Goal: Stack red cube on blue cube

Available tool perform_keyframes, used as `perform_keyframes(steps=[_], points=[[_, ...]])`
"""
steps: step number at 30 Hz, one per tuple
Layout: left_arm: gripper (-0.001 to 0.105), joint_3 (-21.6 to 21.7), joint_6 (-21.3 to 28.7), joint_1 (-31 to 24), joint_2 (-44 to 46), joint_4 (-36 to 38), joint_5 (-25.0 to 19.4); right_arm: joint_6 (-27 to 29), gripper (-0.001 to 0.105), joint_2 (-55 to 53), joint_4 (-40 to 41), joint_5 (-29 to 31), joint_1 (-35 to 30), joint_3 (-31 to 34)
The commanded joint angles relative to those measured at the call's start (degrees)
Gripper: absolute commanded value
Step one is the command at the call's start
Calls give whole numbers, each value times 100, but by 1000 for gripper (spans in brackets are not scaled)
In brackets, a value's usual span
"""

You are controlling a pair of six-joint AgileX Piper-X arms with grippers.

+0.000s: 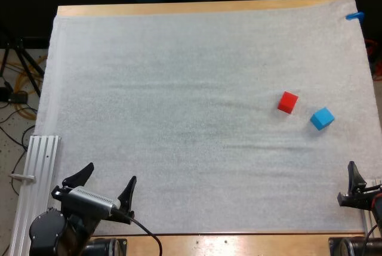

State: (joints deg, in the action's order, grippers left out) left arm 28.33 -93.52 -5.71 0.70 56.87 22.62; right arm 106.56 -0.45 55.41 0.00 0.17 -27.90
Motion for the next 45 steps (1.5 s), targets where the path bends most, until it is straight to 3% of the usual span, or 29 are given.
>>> perform_keyframes(steps=[1, 12, 20, 34, 40, 45], points=[[87, 8, -76, 19, 804, -71, 29, -9, 67, -237, 8, 0, 11, -46], [87, 32, -101, 19, 614, -71, 151, -9, 67, -226, 51, -30, 11, -84], [87, 680, -156, 74, -347, 67, 680, 51, 67, 440, 402, -167, 11, -851], [87, 2082, 282, 1750, -2356, 238, 801, 426, 67, 2739, 971, -1223, 11, -2590], [87, 2356, 390, 2526, -2842, 252, 801, 426, 67, 3260, 1043, -1839, 11, -3109], [87, 2360, 390, 2911, -3037, 252, 561, 426, 67, 3646, 998, -1948, 221, -3307]])
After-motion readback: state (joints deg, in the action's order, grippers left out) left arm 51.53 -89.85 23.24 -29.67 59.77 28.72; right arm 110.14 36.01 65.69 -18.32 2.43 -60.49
